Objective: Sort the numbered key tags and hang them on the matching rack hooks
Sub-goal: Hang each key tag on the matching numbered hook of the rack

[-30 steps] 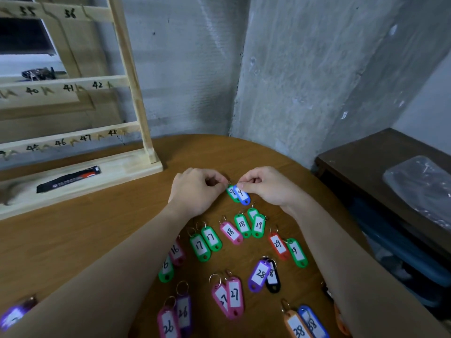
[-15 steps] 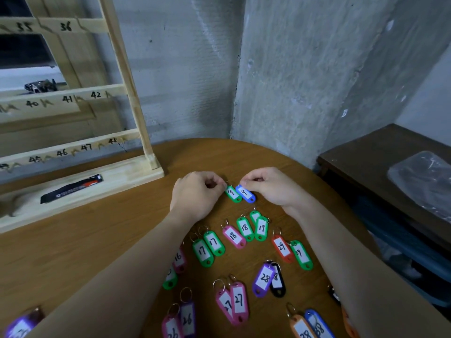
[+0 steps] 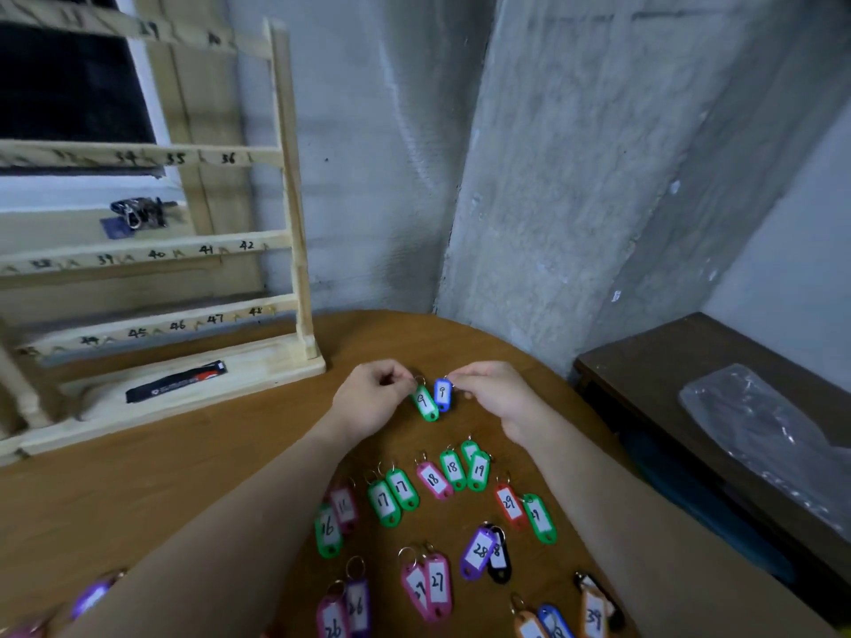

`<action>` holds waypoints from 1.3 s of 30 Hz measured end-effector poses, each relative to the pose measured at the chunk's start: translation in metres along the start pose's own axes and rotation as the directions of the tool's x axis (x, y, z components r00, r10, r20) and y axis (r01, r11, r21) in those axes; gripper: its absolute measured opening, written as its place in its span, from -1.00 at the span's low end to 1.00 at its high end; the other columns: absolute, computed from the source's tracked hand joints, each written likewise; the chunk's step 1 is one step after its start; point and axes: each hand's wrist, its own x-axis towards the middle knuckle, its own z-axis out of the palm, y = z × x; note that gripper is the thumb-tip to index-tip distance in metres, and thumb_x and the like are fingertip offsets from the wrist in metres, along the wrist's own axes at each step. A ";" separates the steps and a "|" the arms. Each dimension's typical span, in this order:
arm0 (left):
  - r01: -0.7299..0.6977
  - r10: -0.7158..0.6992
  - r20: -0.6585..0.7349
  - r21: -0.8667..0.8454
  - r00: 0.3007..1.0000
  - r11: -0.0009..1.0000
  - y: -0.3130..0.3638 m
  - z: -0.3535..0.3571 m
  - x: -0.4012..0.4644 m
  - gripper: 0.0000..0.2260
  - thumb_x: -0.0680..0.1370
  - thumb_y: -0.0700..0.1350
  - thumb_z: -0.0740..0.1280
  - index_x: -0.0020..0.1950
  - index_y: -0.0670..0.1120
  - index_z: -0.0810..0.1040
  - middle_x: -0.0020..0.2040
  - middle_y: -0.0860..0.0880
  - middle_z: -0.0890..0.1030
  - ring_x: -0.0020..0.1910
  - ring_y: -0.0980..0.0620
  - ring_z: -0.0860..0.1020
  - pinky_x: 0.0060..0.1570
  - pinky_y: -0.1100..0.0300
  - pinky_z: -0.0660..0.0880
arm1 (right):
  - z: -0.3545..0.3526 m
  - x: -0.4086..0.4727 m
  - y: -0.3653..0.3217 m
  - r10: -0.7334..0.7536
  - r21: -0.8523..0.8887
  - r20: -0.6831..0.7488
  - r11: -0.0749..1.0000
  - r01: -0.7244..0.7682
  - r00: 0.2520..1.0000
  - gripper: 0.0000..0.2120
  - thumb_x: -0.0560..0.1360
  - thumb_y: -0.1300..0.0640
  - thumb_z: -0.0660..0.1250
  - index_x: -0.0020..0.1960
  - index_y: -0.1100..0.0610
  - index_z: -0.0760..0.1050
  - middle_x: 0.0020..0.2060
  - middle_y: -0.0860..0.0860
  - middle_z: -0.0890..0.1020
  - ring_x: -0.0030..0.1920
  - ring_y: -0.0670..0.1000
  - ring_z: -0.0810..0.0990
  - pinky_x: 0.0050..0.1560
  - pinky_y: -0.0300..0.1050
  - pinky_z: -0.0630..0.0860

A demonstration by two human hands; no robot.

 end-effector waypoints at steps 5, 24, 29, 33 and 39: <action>0.039 -0.042 -0.020 -0.134 0.999 0.990 0.019 -0.030 -0.021 -0.89 0.60 -0.14 0.38 -0.12 -0.06 0.63 -0.19 -0.07 0.58 -0.17 0.00 0.50 -0.13 0.19 0.43 | 0.000 -0.015 -0.018 0.010 0.216 0.011 0.976 -0.013 1.000 -0.92 0.62 0.20 0.34 0.06 0.16 0.61 -0.03 0.13 0.73 -0.14 0.00 0.70 -0.12 -0.18 0.52; -0.012 -0.057 -0.502 -0.132 0.863 0.991 0.046 -0.273 -0.200 -0.88 0.65 -0.14 0.32 -0.02 -0.14 0.60 -0.16 -0.05 0.59 -0.25 0.06 0.49 -0.44 0.40 0.39 | 0.181 -0.153 -0.182 -0.335 0.440 0.353 0.884 0.161 0.874 -0.87 0.64 0.27 0.30 0.09 0.30 0.60 -0.07 0.13 0.73 -0.17 -0.01 0.68 -0.15 -0.20 0.60; -0.022 -0.055 -0.617 -0.117 0.785 0.993 0.037 -0.342 -0.249 -0.88 0.65 -0.16 0.31 -0.05 -0.14 0.57 -0.13 -0.08 0.62 -0.22 0.03 0.51 -0.40 0.35 0.40 | 0.241 -0.187 -0.231 -0.389 0.424 0.394 0.881 0.211 0.833 -0.87 0.66 0.24 0.27 0.00 0.20 0.58 -0.08 0.12 0.71 -0.12 0.05 0.67 -0.07 -0.08 0.59; 0.003 -0.076 -0.671 -0.109 0.737 0.994 0.025 -0.386 -0.271 -0.89 0.65 -0.13 0.31 -0.04 -0.11 0.58 -0.05 -0.11 0.65 -0.17 0.02 0.53 -0.38 0.28 0.36 | 0.281 -0.204 -0.263 -0.436 0.312 0.417 0.893 0.325 0.798 -0.82 0.65 0.16 0.31 -0.02 0.20 0.64 -0.11 0.06 0.73 -0.15 0.00 0.64 -0.16 -0.17 0.55; -0.034 -0.020 -0.751 -0.056 0.660 0.998 0.020 -0.427 -0.277 -0.85 0.67 -0.12 0.27 -0.01 -0.13 0.59 -0.16 -0.06 0.61 -0.25 0.07 0.52 -0.36 0.30 0.37 | 0.330 -0.216 -0.306 -0.540 0.221 0.452 0.839 0.497 0.710 -0.84 0.64 0.18 0.33 0.04 0.26 0.63 -0.15 0.05 0.72 -0.19 -0.04 0.66 -0.06 -0.15 0.63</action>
